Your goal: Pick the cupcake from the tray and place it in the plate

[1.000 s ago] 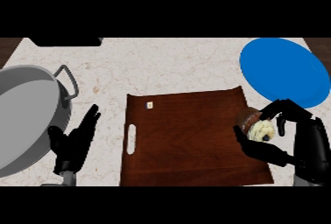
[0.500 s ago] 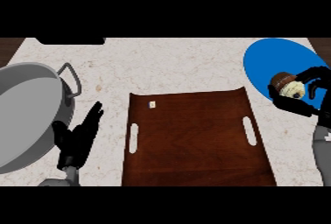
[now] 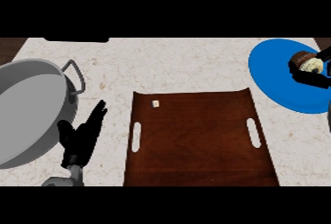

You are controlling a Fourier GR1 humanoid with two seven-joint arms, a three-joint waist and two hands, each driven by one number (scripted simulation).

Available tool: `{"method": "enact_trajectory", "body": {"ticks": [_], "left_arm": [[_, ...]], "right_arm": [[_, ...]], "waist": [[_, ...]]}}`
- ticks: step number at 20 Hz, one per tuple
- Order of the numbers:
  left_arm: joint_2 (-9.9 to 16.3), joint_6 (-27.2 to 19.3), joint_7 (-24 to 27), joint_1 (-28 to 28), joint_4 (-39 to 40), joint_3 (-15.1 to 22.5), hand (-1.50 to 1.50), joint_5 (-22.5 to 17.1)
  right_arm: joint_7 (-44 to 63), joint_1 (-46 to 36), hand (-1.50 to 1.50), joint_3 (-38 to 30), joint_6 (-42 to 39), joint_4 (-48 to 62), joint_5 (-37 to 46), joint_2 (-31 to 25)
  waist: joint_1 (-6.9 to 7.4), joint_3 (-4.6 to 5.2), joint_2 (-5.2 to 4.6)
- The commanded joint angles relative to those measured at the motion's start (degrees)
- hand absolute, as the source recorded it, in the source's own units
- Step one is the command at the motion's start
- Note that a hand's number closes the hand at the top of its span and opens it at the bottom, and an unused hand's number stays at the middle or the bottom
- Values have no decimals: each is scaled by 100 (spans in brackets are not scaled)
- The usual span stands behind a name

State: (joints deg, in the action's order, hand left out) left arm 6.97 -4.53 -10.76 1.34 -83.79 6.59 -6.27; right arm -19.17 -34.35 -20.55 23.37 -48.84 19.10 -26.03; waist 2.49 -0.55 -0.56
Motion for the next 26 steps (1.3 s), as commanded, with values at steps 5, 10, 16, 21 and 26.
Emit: {"method": "enact_trajectory", "body": {"ticks": [5, 10, 16, 21, 26], "left_arm": [[-132, 32, -157, 47, 321, 118, 0, 44], [-32, 213, -196, 94, 117, 98, 0, -52], [-108, 191, -134, 84, 213, 109, 0, -22], [-80, 156, -195, 183, 299, -35, 0, -68], [-143, 119, -197, -100, 9, 140, 0, 31]], "right_arm": [[255, -960, 150, -97, -339, 2248, 320, -788], [-44, -1044, -150, 262, -954, 2987, 683, -904], [-1005, -1263, -150, -230, -1487, 3268, 134, -770], [-1736, -1238, -150, -971, -1584, 3327, -587, -744], [-1546, -1344, -150, -1328, -2192, 3699, -898, -1263]], "waist": [[166, 43, -119], [324, 19, -181], [222, 8, -164], [127, 4, -166], [133, 14, -119]]}}
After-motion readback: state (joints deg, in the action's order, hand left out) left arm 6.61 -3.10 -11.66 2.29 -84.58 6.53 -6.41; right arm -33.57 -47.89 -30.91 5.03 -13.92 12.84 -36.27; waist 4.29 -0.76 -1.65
